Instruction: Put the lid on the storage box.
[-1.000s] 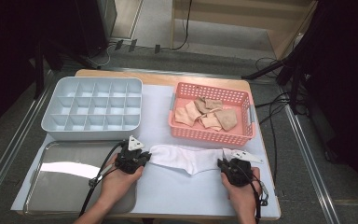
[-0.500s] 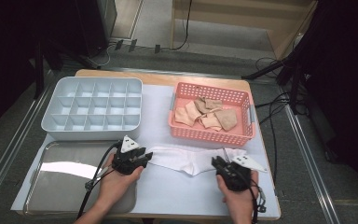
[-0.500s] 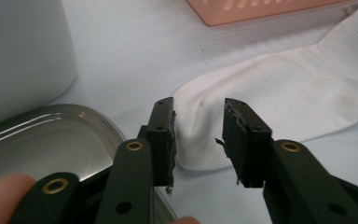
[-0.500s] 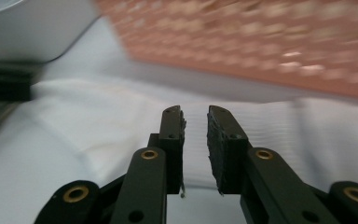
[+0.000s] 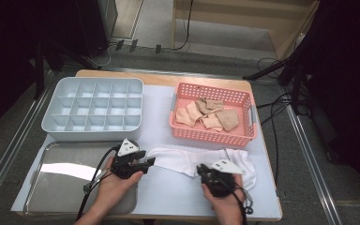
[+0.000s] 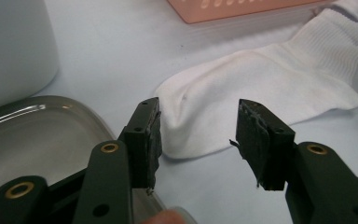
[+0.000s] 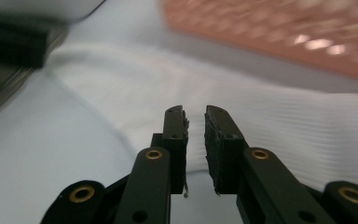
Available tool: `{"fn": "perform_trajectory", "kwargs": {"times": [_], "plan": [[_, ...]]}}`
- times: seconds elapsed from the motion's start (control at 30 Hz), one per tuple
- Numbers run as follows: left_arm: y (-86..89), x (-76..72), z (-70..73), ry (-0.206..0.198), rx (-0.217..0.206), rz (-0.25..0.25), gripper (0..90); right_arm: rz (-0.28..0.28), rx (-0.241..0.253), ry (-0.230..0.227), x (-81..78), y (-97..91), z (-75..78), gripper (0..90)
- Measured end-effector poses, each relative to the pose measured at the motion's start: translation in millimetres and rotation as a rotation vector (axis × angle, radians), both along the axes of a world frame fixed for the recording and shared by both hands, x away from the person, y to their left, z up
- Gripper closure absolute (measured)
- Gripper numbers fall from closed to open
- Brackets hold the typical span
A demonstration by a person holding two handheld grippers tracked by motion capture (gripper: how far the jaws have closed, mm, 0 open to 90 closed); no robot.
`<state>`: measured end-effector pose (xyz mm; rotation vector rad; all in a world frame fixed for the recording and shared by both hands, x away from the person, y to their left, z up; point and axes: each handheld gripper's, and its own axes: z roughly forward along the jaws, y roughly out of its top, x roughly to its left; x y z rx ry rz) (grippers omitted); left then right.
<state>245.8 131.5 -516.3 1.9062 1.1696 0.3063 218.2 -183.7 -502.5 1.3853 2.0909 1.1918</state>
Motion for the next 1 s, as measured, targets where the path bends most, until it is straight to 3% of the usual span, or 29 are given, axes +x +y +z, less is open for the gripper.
{"fn": "perform_trajectory", "kwargs": {"times": [0.03, 0.1, 0.13, 0.17, 0.23, 0.33, 0.37, 0.43, 0.5, 0.53, 0.6, 0.67, 0.73, 0.83, 1.0], "plan": [[1.7, -1.1, 0.5, 0.003, -0.015, -0.005, 49.7, -0.057, 0.009, -0.025, -0.7, -14.4, 5.8, 77.7], [4.4, -3.0, 1.1, 0.001, -0.029, -0.013, 48.8, -0.191, -0.03, -0.083, 0.2, -45.0, 12.7, 74.3], [5.5, -3.9, 1.3, -0.001, -0.03, -0.012, 48.8, -0.266, -0.027, -0.089, 1.2, -59.7, 14.2, 72.5], [5.5, -3.9, 1.3, -0.001, -0.03, -0.012, 48.7, -0.266, -0.027, -0.089, 1.2, -59.7, 14.2, 72.5], [7.8, -4.2, 0.8, 0.001, -0.039, -0.01, 48.8, -0.35, 0.045, -0.076, 9.0, -88.0, 12.6, 63.0], [8.6, -3.4, 0.1, 0.002, -0.048, -0.007, 49.2, -0.322, 0.012, -0.001, 24.7, -89.4, -0.2, 56.2], [8.6, -3.4, 0.1, 0.002, -0.048, -0.007, 49.4, -0.322, 0.012, -0.001, 24.7, -89.4, -0.2, 56.2], [7.7, -3.9, -0.1, -0.001, -0.053, -0.012, 49.4, -0.311, -0.061, 0.035, 36.9, -81.0, -11.6, 47.2], [7.5, -3.7, -0.9, 0.0, -0.053, -0.01, 49.6, -0.318, -0.107, 0.049, 43.6, -77.3, -16.4, 45.3], [7.4, -3.6, -1.3, 0.0, -0.052, -0.01, 49.6, -0.321, -0.129, 0.056, 46.4, -76.0, -19.2, 48.1], [7.0, -2.9, -2.8, 0.001, -0.05, -0.006, 49.6, -0.334, -0.201, 0.027, 47.4, -72.5, -21.6, 61.0], [7.2, -2.3, -3.4, 0.003, -0.048, -0.001, 49.6, -0.335, -0.22, 0.024, 47.5, -71.0, -21.0, 75.9], [7.6, -2.2, -3.2, -0.001, -0.046, 0.001, 49.7, -0.354, -0.205, 0.024, 47.2, -73.6, -20.7, 81.6], [8.7, -2.3, -2.3, -0.003, -0.054, 0.003, 49.9, -0.366, -0.121, 0.024, 44.1, -82.2, -16.9, 82.6], [7.9, -2.5, -2.6, -0.004, -0.056, 0.001, 50.3, -0.38, -0.062, -0.051, 28.3, -87.6, 4.5, 82.7]]}}
